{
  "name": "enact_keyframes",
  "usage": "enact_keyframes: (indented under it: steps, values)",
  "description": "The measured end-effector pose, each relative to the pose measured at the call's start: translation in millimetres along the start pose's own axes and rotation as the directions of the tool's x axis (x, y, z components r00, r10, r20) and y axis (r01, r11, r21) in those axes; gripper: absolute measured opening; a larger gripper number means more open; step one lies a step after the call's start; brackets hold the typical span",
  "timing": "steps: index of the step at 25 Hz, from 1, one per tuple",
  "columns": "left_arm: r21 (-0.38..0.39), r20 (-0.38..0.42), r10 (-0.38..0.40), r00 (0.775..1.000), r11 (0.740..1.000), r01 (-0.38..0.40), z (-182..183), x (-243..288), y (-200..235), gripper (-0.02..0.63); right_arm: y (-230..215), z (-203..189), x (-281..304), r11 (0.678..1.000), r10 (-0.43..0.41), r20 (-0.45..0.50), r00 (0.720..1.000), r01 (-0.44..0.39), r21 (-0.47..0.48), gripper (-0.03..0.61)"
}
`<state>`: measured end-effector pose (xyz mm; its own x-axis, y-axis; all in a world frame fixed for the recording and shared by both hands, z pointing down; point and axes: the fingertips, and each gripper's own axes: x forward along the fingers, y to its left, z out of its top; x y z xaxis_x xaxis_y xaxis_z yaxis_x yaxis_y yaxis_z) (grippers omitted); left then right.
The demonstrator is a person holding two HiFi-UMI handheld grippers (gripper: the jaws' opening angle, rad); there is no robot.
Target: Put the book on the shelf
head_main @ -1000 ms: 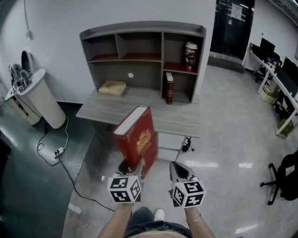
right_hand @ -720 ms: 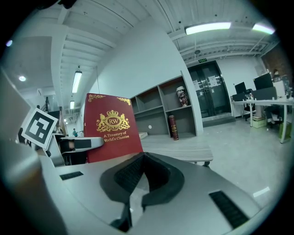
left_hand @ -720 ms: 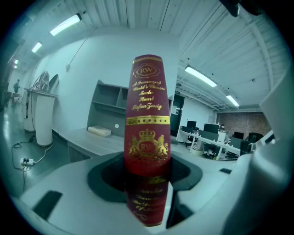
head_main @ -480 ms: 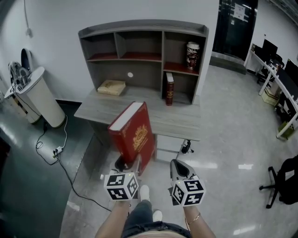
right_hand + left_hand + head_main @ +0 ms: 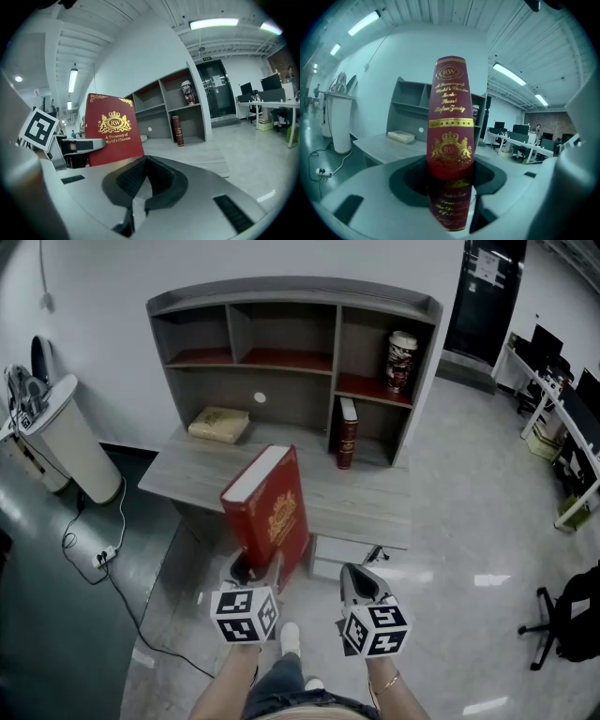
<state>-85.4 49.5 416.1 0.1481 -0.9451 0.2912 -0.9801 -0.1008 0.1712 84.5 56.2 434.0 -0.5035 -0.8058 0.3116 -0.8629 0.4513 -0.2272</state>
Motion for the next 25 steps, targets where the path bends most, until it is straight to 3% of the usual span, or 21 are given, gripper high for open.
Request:
enact_keyframes:
  steps: [14,25]
  values:
    - [-0.025,-0.03,-0.032,0.999,0.999,0.031,26.5,99.6,59.5,0.239,1.7,25.2,110.1,0.999,-0.029,-0.044,0.999,0.029,0.012,0.008]
    - [-0.035,-0.034,-0.06,0.998,0.998,0.059,37.5,145.8,83.0,0.238,-7.7,38.4,149.2,0.996,-0.09,-0.054,0.995,0.091,0.012,0.009]
